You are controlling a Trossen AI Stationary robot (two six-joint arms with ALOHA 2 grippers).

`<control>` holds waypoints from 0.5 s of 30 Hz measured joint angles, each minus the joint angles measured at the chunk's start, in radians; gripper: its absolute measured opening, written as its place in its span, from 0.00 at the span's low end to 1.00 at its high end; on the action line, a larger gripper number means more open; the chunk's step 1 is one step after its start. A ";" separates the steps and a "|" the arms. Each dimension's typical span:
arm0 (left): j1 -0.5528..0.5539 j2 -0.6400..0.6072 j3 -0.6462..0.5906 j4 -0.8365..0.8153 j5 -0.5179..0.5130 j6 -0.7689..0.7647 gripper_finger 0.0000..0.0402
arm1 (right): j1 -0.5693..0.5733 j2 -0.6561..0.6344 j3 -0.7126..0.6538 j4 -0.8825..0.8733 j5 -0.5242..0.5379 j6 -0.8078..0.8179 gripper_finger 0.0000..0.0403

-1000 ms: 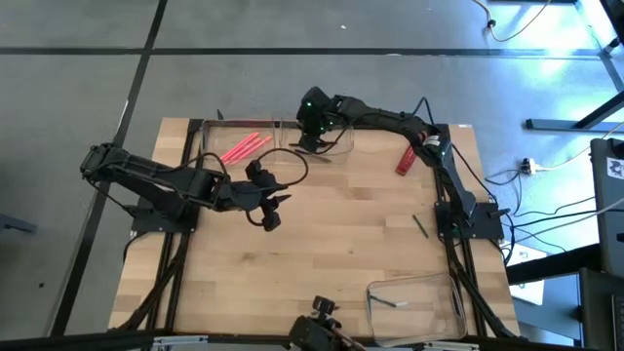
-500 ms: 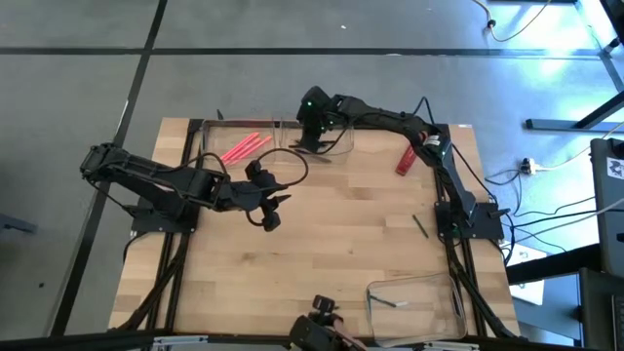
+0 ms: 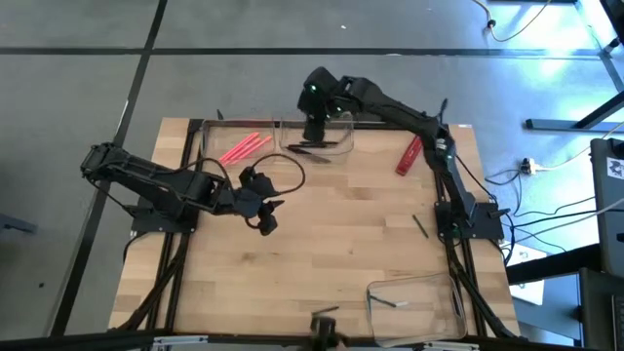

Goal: Sort crayons/erasers/pens/pencils in bins
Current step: Put the green crayon into the bottom transparent bin

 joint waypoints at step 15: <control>-0.247 0.014 0.000 -0.024 -0.052 -0.138 0.26 | 0.325 -0.414 -0.229 -0.218 -0.187 -0.062 0.35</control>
